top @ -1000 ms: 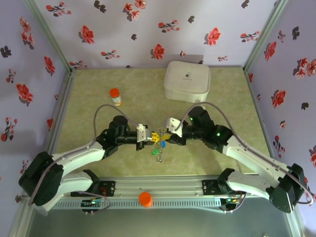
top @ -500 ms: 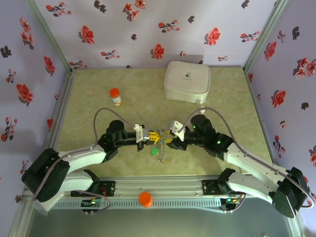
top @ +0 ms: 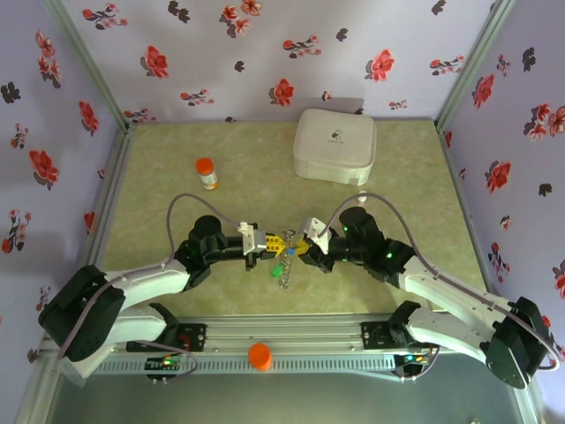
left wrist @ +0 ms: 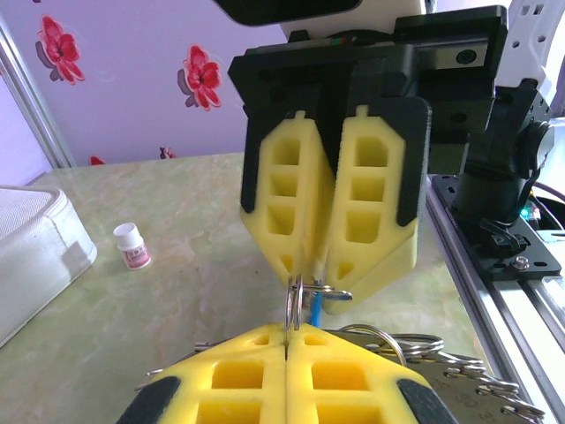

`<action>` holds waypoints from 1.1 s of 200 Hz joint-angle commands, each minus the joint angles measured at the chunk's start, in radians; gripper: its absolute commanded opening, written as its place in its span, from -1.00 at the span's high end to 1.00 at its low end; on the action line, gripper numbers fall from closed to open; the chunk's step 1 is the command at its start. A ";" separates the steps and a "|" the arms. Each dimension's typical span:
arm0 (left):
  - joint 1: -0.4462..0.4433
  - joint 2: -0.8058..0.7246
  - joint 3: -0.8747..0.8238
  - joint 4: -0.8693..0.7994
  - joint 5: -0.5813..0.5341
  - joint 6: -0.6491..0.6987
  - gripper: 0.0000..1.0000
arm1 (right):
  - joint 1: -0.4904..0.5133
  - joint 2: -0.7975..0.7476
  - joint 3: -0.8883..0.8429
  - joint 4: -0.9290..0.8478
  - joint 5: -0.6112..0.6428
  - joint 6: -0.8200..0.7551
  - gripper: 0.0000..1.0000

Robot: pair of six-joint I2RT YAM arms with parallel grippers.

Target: Put the keys on the keyring

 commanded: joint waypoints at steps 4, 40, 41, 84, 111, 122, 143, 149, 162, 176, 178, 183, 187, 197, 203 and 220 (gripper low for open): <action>0.007 -0.019 -0.002 0.067 0.002 -0.015 1.00 | -0.001 0.002 0.016 -0.002 -0.029 -0.003 0.86; 0.007 -0.029 0.001 0.070 0.014 -0.032 1.00 | -0.001 0.022 0.025 -0.051 -0.014 -0.036 1.00; 0.008 -0.029 0.001 0.070 0.016 -0.032 1.00 | -0.001 0.024 0.026 -0.052 -0.013 -0.036 1.00; 0.001 -0.050 0.001 0.072 0.029 -0.033 1.00 | 0.000 0.084 0.061 -0.112 -0.014 -0.064 1.00; 0.000 -0.055 -0.005 0.060 0.021 -0.018 1.00 | -0.001 0.049 0.059 -0.118 0.007 -0.065 0.86; -0.001 -0.054 -0.006 0.047 0.017 -0.005 1.00 | 0.000 0.020 0.052 -0.122 0.021 -0.065 0.73; -0.002 -0.052 -0.005 0.037 0.013 0.013 1.00 | 0.000 -0.041 0.042 -0.130 0.041 -0.066 0.57; -0.001 -0.049 -0.005 0.035 0.013 0.016 1.00 | -0.001 -0.056 0.040 -0.127 0.037 -0.068 0.55; -0.002 -0.047 -0.004 0.035 0.013 0.021 1.00 | 0.000 -0.079 0.039 -0.108 0.004 -0.064 0.53; -0.006 -0.047 -0.004 0.034 0.012 0.028 1.00 | 0.000 -0.076 0.047 -0.080 -0.035 -0.052 0.52; -0.007 -0.048 -0.004 0.034 0.013 0.028 1.00 | 0.000 -0.075 0.048 -0.074 -0.039 -0.047 0.52; -0.007 -0.048 -0.004 0.035 0.014 0.029 1.00 | -0.001 -0.068 0.053 -0.063 -0.050 -0.040 0.52; -0.009 -0.048 -0.004 0.035 0.013 0.030 1.00 | -0.001 -0.061 0.056 -0.054 -0.059 -0.037 0.52; -0.010 -0.049 -0.004 0.035 0.013 0.030 1.00 | 0.001 -0.041 0.062 -0.036 -0.075 -0.030 0.52; -0.011 -0.050 -0.004 0.035 0.013 0.030 1.00 | 0.001 -0.030 0.065 -0.026 -0.077 -0.028 0.53; -0.012 -0.052 -0.005 0.034 0.013 0.032 1.00 | 0.002 -0.012 0.065 0.005 -0.063 -0.027 0.55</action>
